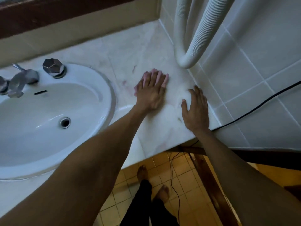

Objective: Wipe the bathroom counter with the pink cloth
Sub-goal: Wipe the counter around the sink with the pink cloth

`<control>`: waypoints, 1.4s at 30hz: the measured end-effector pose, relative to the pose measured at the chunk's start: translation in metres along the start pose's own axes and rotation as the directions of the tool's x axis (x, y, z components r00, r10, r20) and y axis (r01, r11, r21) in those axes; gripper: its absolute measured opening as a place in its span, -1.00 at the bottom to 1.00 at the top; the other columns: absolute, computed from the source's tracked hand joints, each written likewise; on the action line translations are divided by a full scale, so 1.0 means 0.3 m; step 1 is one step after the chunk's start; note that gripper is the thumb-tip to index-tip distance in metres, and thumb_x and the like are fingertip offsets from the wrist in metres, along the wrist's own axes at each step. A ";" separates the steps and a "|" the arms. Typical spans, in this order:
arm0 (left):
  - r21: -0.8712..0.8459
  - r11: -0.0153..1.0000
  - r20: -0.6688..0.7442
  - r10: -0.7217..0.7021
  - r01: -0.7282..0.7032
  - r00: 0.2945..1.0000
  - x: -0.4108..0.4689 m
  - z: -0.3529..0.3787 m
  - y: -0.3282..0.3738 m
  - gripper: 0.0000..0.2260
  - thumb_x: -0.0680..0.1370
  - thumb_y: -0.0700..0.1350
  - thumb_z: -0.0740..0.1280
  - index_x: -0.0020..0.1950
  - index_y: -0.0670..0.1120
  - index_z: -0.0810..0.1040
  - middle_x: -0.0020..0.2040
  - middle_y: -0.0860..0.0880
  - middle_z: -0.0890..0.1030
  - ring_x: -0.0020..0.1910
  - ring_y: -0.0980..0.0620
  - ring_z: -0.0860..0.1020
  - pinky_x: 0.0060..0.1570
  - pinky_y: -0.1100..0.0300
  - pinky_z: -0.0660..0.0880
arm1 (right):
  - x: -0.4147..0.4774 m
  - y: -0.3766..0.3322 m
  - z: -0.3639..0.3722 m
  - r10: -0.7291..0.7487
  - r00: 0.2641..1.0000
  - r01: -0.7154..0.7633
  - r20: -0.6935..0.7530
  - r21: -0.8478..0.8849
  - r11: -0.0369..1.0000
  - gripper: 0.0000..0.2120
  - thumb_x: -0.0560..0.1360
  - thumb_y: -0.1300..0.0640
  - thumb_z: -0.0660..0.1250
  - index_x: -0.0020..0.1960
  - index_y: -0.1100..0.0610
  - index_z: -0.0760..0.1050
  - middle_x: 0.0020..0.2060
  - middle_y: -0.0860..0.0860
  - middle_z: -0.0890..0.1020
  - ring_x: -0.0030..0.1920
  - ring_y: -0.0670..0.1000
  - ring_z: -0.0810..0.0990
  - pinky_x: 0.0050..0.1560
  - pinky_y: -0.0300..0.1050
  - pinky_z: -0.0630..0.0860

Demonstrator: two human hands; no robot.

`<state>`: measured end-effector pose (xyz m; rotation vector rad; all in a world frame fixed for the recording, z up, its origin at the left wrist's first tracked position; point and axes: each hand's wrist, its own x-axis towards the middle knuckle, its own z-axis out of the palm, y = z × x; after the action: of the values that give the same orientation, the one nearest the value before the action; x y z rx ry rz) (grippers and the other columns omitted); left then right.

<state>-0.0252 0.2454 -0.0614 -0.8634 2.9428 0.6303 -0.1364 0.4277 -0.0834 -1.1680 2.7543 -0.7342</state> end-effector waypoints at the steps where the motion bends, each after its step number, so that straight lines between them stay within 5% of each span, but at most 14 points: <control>1: 0.016 0.998 0.023 0.068 -0.068 0.997 -0.034 0.012 0.019 -0.48 0.71 0.17 -0.23 0.69 0.21 0.02 0.72 -0.01 0.03 0.70 -0.16 -0.10 0.61 -0.25 -0.05 | -0.002 0.002 0.001 0.009 1.000 -0.009 -0.005 -0.002 1.000 -0.55 0.65 -0.02 0.12 0.48 0.13 0.29 0.55 0.11 0.27 0.57 0.09 0.19 0.56 0.09 0.16; 6: 0.161 0.921 0.070 0.347 -0.354 0.935 -0.167 -0.029 -0.163 -0.55 0.76 0.10 -0.15 0.69 0.24 0.01 0.72 0.07 -0.01 0.70 -0.03 -0.12 0.65 -0.07 -0.11 | 0.000 0.013 0.002 0.004 1.000 -0.004 -0.018 0.027 1.000 -0.56 0.65 -0.01 0.14 0.48 0.13 0.31 0.55 0.10 0.28 0.56 0.09 0.21 0.54 0.09 0.19; 9: 0.114 0.992 0.008 0.057 -0.058 0.998 -0.082 -0.085 -0.239 -0.55 0.76 0.14 -0.13 0.67 0.31 -0.02 0.72 0.12 -0.03 0.70 -0.02 -0.13 0.64 -0.12 -0.11 | -0.006 0.014 0.009 0.009 1.000 -0.009 -0.023 0.019 1.000 -0.55 0.65 -0.02 0.14 0.49 0.11 0.31 0.55 0.09 0.28 0.56 0.08 0.22 0.54 0.08 0.20; 14: 0.010 0.973 -0.080 -0.228 0.229 0.970 0.039 -0.011 -0.033 -0.51 0.74 0.15 -0.09 0.69 0.21 -0.01 0.73 -0.02 -0.07 0.69 -0.20 -0.17 0.59 -0.30 -0.14 | -0.002 0.007 0.009 0.015 0.999 -0.014 -0.042 0.019 1.000 -0.56 0.63 -0.01 0.17 0.47 0.11 0.33 0.54 0.08 0.31 0.55 0.07 0.24 0.54 0.06 0.21; 17: -0.013 0.999 0.046 0.037 -0.037 0.998 -0.022 0.046 0.068 -0.49 0.72 0.24 -0.20 0.69 0.24 -0.08 0.72 0.01 -0.14 0.68 -0.18 -0.25 0.59 -0.35 -0.21 | -0.005 0.008 0.008 0.020 0.999 -0.020 -0.037 0.010 1.000 -0.55 0.64 -0.02 0.16 0.48 0.11 0.33 0.54 0.08 0.31 0.55 0.06 0.24 0.54 0.05 0.22; 20: 0.047 0.939 0.092 0.335 -0.340 0.938 -0.122 0.037 0.024 -0.51 0.74 0.17 -0.20 0.70 0.20 -0.03 0.72 0.02 -0.08 0.70 -0.09 -0.20 0.65 -0.21 -0.16 | -0.004 0.009 0.003 0.010 1.000 -0.010 -0.014 0.000 1.000 -0.55 0.65 -0.02 0.14 0.50 0.10 0.31 0.55 0.08 0.29 0.56 0.06 0.22 0.54 0.06 0.21; 23: 0.136 0.893 0.075 0.424 -0.430 0.903 -0.166 0.000 -0.078 -0.53 0.76 0.07 -0.12 0.70 0.15 0.06 0.72 0.02 0.03 0.71 -0.06 -0.10 0.66 -0.11 -0.12 | -0.008 0.010 -0.003 0.002 1.000 -0.002 -0.007 0.008 1.000 -0.55 0.66 -0.02 0.13 0.51 0.10 0.30 0.56 0.08 0.28 0.57 0.06 0.20 0.55 0.05 0.20; 25: 0.156 0.924 0.059 0.345 -0.350 0.937 -0.129 -0.009 -0.116 -0.53 0.75 0.08 -0.14 0.70 0.18 0.06 0.72 0.04 0.04 0.71 -0.04 -0.09 0.65 -0.12 -0.09 | -0.011 0.012 -0.005 -0.004 1.000 0.004 -0.014 0.016 1.000 -0.55 0.65 0.00 0.14 0.50 0.12 0.31 0.55 0.09 0.29 0.57 0.08 0.20 0.55 0.06 0.19; 30: -0.019 0.994 0.012 -0.110 0.111 0.994 0.001 0.031 -0.022 -0.37 0.66 0.30 -0.32 0.70 0.15 -0.05 0.73 0.01 -0.11 0.69 -0.17 -0.24 0.60 -0.33 -0.11 | -0.004 0.009 0.006 0.000 0.999 0.000 -0.037 0.010 1.000 -0.56 0.62 0.03 0.17 0.46 0.16 0.36 0.52 0.12 0.33 0.55 0.11 0.24 0.54 0.06 0.20; 32: -0.053 0.993 0.042 -0.107 0.109 0.993 -0.026 0.057 0.033 -0.43 0.70 0.26 -0.18 0.71 0.14 -0.09 0.72 0.01 -0.18 0.68 -0.15 -0.29 0.61 -0.31 -0.21 | 0.003 -0.009 0.011 0.015 0.998 -0.016 -0.067 -0.019 1.000 -0.58 0.61 0.05 0.19 0.42 0.18 0.39 0.49 0.14 0.37 0.52 0.14 0.27 0.51 0.09 0.24; 37: 0.072 0.983 -0.022 0.173 -0.171 0.985 -0.215 0.077 -0.040 -0.53 0.76 0.13 -0.09 0.69 0.23 -0.04 0.72 0.05 -0.05 0.70 -0.09 -0.18 0.65 -0.15 -0.13 | 0.082 -0.097 0.039 0.012 0.999 -0.014 -0.048 -0.024 1.000 -0.62 0.60 0.10 0.21 0.38 0.22 0.45 0.45 0.22 0.41 0.47 0.21 0.34 0.46 0.14 0.29; 42: 0.070 0.997 -0.119 -0.020 0.028 0.993 -0.201 0.053 -0.129 -0.53 0.75 0.12 -0.12 0.69 0.23 0.02 0.71 0.08 0.06 0.71 -0.05 -0.09 0.63 -0.15 -0.01 | 0.177 -0.200 0.089 -0.033 0.999 0.033 0.023 0.003 0.999 -0.63 0.57 0.18 0.24 0.35 0.22 0.50 0.43 0.22 0.44 0.44 0.23 0.39 0.42 0.16 0.34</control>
<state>0.0443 0.2530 -0.0832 -0.9597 3.0326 0.4855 -0.1280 0.3443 -0.0732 -1.2164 2.7204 -0.7232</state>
